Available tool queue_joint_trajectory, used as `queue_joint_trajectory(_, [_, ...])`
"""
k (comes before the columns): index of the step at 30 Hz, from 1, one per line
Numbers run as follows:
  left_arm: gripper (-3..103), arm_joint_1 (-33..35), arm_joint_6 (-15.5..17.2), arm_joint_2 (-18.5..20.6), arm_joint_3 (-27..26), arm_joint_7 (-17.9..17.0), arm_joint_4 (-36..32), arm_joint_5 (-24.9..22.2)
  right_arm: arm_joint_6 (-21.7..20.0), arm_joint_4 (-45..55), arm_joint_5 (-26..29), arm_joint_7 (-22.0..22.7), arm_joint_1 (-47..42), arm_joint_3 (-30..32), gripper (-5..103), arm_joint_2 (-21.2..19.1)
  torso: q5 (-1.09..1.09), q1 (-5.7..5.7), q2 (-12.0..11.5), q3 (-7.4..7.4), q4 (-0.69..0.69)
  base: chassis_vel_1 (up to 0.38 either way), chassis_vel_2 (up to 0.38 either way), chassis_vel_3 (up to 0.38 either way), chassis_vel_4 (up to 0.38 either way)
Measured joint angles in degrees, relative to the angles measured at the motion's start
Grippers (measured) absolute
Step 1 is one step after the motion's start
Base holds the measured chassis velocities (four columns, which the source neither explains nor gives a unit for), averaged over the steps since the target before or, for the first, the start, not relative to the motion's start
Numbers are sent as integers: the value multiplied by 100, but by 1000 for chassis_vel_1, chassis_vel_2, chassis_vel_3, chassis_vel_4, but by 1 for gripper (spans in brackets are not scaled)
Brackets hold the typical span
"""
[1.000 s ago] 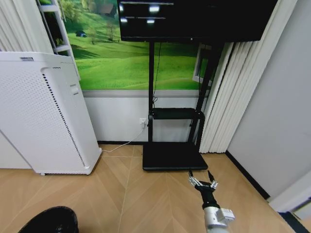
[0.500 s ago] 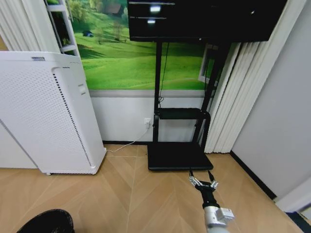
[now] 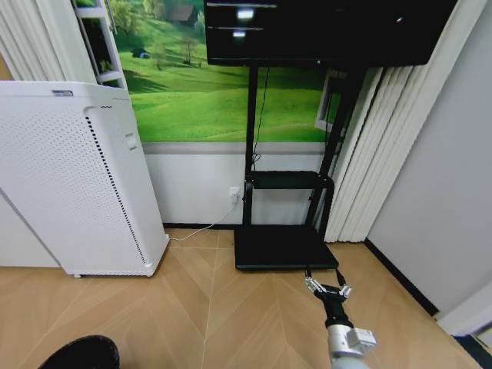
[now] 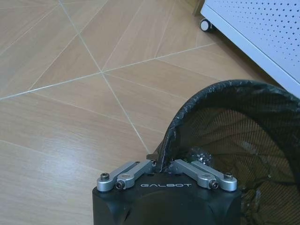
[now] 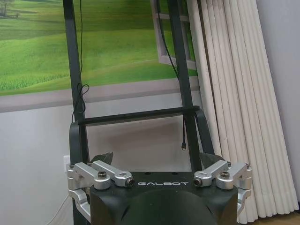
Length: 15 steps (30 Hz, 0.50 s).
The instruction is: Pick up the trash bin and place the garbage on the floor into it.
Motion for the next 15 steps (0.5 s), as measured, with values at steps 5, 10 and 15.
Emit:
queue_joint_trajectory(5, [2,-14,-81,-11,62,39,116,116,-3,6,-17,1,-36,32,100,0,2,0,0,0,0,0,0,0,0])
queue_joint_trajectory(10, [2,67,-112,-62,63,31,113,142,-6,9,-52,3,-28,35,100,3,0,0,0,0,-1,0,0,0,0])
queue_joint_trajectory(15, [-1,148,-120,-122,41,1,77,144,-9,-22,-53,7,5,35,100,3,-3,0,0,0,-1,0,0,0,0])
